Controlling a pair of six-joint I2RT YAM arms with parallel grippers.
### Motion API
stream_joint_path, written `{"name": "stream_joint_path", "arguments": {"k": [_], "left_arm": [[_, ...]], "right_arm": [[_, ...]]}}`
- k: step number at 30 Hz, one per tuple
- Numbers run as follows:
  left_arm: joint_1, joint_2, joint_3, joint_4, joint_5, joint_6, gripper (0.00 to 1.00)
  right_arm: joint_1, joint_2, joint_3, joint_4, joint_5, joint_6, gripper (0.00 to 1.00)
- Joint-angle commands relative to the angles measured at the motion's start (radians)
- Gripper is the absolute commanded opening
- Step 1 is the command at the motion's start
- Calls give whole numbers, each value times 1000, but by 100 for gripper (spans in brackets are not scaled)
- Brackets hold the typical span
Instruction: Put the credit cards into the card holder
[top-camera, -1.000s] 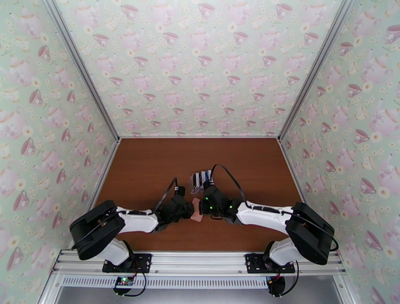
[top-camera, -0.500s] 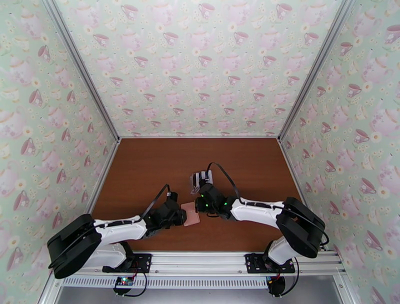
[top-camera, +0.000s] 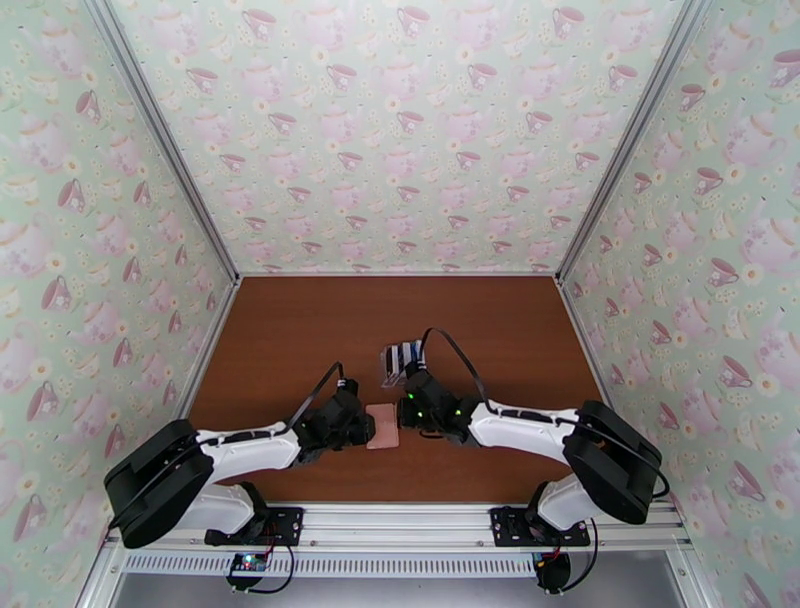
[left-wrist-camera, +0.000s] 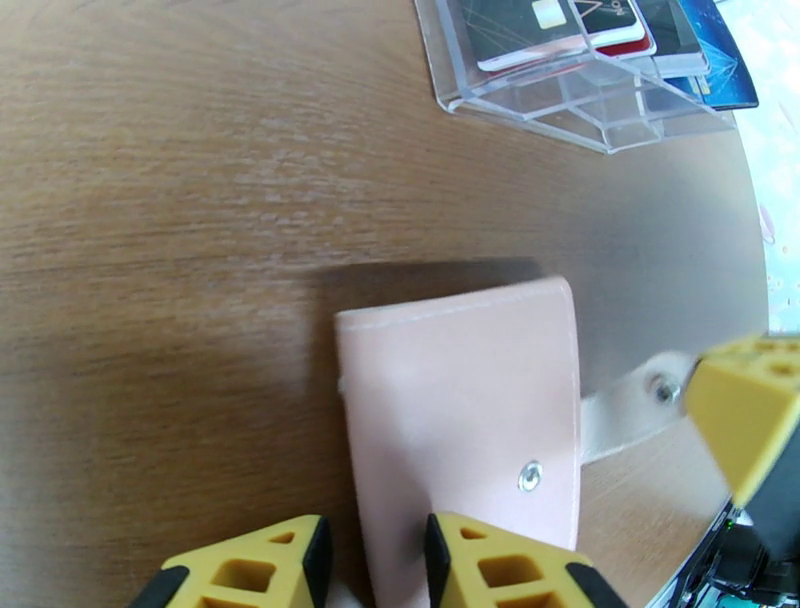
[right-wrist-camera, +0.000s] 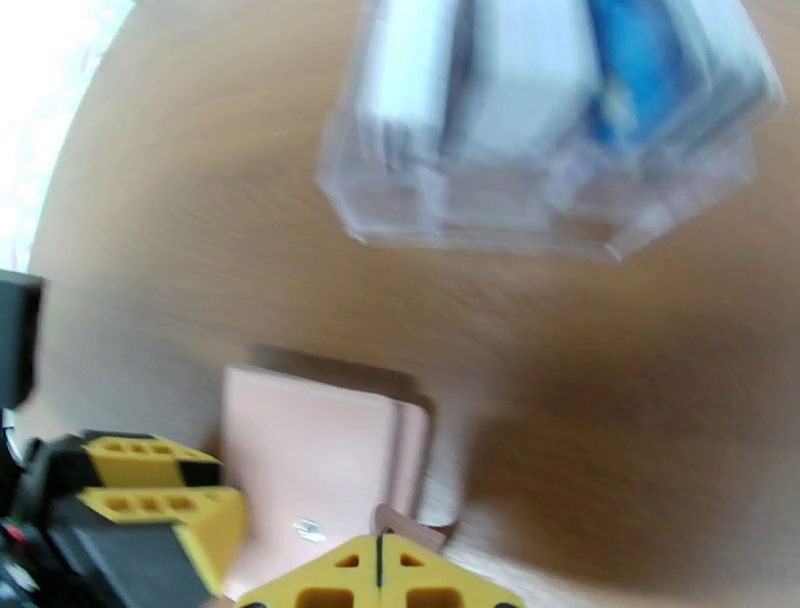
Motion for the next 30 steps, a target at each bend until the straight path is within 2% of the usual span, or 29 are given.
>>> {"name": "stream_joint_path", "arguments": {"k": [1, 8, 24, 30], "left_arm": [[13, 46, -58, -89, -11, -13, 34], [14, 26, -90, -72, 2, -41, 33], [14, -27, -102, -65, 17, -79, 33], [13, -46, -104, -67, 11, -84, 33]], "right_arm": [[-6, -45, -60, 5, 50, 54, 0], [-6, -107, -156, 44, 70, 112, 0], [0, -85, -223, 122, 10, 173, 3], [2, -128, -223, 69, 32, 169, 14]]}}
